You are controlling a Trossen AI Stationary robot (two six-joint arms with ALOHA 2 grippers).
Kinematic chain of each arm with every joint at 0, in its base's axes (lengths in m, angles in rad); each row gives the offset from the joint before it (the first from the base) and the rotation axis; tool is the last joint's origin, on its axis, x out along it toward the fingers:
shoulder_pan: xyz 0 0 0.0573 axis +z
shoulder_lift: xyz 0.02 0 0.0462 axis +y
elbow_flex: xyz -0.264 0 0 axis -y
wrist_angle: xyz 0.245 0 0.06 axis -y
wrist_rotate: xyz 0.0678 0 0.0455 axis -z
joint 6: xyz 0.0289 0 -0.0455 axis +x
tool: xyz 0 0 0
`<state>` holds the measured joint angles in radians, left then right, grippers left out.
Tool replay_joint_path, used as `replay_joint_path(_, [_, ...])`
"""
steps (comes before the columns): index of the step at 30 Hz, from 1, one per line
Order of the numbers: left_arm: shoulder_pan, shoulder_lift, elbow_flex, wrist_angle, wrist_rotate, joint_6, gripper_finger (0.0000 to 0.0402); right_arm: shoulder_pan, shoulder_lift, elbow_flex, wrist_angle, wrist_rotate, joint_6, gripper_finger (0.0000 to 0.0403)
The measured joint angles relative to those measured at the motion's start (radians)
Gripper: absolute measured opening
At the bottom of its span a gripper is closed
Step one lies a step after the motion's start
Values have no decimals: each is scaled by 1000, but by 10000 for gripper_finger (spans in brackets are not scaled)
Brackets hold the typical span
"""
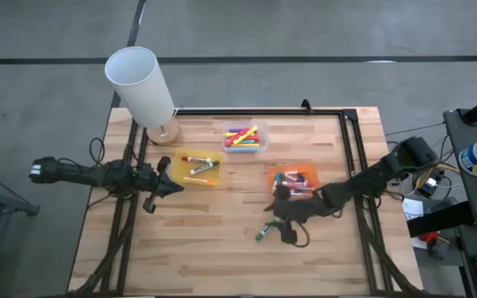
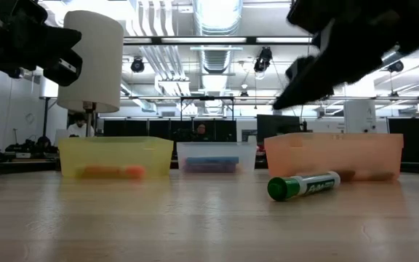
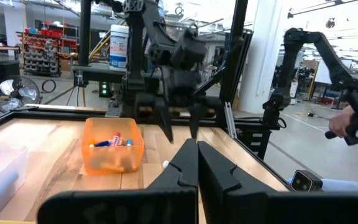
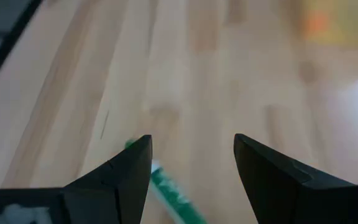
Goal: Pick & Place Markers
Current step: Put the green marker pen into the transparent yellow bin
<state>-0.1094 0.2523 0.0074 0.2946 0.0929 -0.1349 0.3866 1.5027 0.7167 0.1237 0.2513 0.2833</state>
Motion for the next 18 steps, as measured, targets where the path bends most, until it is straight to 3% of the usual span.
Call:
replay_joint_path(7, [0, 0, 0, 0, 0, 0, 0, 0, 182, 151, -163, -172, -63, 221])
replay_joint_path(15, [0, 0, 0, -2, 0, 0, 0, 2, 369, 368, -547, -174, -86, 217])
replay_joint_path(18, [0, 0, 0, -5, 0, 0, 0, 5, 424, 440, -630, -190, -110, 199])
